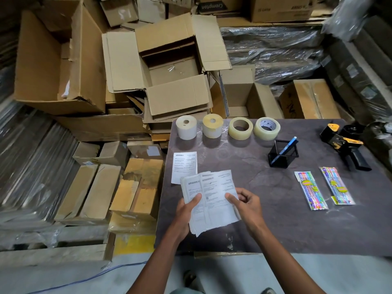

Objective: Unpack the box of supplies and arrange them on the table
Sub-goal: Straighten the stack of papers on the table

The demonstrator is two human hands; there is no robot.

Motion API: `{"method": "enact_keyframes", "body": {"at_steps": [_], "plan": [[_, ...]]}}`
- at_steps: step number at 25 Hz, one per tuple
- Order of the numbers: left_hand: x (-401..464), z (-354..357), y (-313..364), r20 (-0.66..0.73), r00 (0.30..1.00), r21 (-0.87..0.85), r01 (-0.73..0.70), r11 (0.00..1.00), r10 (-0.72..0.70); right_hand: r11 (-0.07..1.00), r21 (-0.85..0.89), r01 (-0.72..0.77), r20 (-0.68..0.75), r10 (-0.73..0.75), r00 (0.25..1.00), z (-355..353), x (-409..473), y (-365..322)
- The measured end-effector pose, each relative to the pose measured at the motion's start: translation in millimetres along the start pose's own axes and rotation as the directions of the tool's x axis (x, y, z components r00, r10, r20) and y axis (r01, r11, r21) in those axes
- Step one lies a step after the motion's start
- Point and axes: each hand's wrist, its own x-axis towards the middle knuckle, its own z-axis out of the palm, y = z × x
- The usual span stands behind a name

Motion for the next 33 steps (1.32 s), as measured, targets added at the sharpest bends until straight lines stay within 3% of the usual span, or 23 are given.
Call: {"method": "enact_keyframes", "body": {"at_steps": [12,23,29,33], "plan": [[-2,-1,2,-0.009,1.000,0.014,-0.013,1.000,0.013,0.998,-0.043,0.043,0.011,-0.042,0.999,6,-5,-4],[-6,19,-3,-0.065,0.998,0.015,0.022,1.000,-0.021,0.956,-0.292,-0.039,0.104,0.072,0.992,40,-2,30],[2,21,0,-0.112,0.986,0.268,-0.087,0.959,0.121,0.960,-0.271,-0.073,0.066,0.094,0.993,38,-3,35],[20,10,-1,-0.101,0.970,0.418,-0.159,0.895,0.220,0.965,-0.255,0.064,0.021,-0.061,0.998,35,1,38]]}}
